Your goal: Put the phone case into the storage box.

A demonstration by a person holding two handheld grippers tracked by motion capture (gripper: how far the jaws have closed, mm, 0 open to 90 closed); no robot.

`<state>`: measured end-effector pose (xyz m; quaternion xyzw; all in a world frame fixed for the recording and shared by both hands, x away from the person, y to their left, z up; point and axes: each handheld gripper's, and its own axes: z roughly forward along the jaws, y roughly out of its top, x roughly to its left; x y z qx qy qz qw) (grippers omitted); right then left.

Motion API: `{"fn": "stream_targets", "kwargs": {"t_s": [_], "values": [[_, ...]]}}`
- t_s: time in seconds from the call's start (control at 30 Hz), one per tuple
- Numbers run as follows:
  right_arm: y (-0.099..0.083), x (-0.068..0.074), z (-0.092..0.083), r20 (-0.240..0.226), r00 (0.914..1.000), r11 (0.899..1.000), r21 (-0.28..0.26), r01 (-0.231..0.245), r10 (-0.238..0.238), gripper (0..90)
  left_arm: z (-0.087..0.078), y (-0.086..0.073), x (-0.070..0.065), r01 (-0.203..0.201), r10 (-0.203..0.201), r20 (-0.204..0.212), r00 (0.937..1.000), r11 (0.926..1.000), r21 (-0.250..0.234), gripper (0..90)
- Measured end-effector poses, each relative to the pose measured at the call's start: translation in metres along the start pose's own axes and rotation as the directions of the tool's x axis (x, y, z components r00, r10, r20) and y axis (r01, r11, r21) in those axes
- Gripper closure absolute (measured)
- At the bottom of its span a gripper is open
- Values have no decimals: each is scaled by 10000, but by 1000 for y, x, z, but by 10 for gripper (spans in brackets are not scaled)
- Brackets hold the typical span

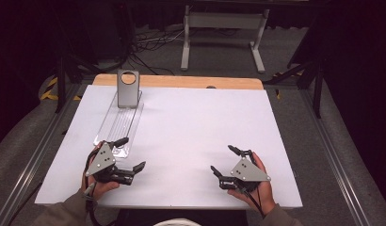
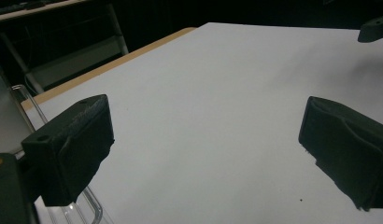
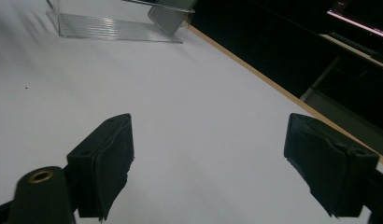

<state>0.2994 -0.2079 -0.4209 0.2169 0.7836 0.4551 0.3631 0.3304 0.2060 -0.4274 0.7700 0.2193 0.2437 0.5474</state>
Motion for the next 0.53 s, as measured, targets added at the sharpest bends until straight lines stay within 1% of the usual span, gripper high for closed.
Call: {"fn": "stream_targets", "kwargs": {"t_s": [0.33, 0.43, 0.47, 0.53], "values": [[-1, 0, 1, -5, 10000, 10000, 4, 4, -4, 171, 1, 1, -1, -85, 85, -12, 10000, 10000, 31, 41], [-2, -1, 0, 6, 10000, 10000, 4, -43, 43, 171, 3, 1, 0, -140, 139, 80, 9999, 9999, 35, 41], [-2, -2, 0, 8, 10000, 10000, 10, -77, 76, 171, 4, 1, -1, -104, 103, 118, 9999, 9999, 75, 41], [-2, -3, 0, -4, 9998, 9998, 10, -210, 210, 171, 4, 1, -1, -193, 192, 109, 9998, 9997, 115, 41]]}}
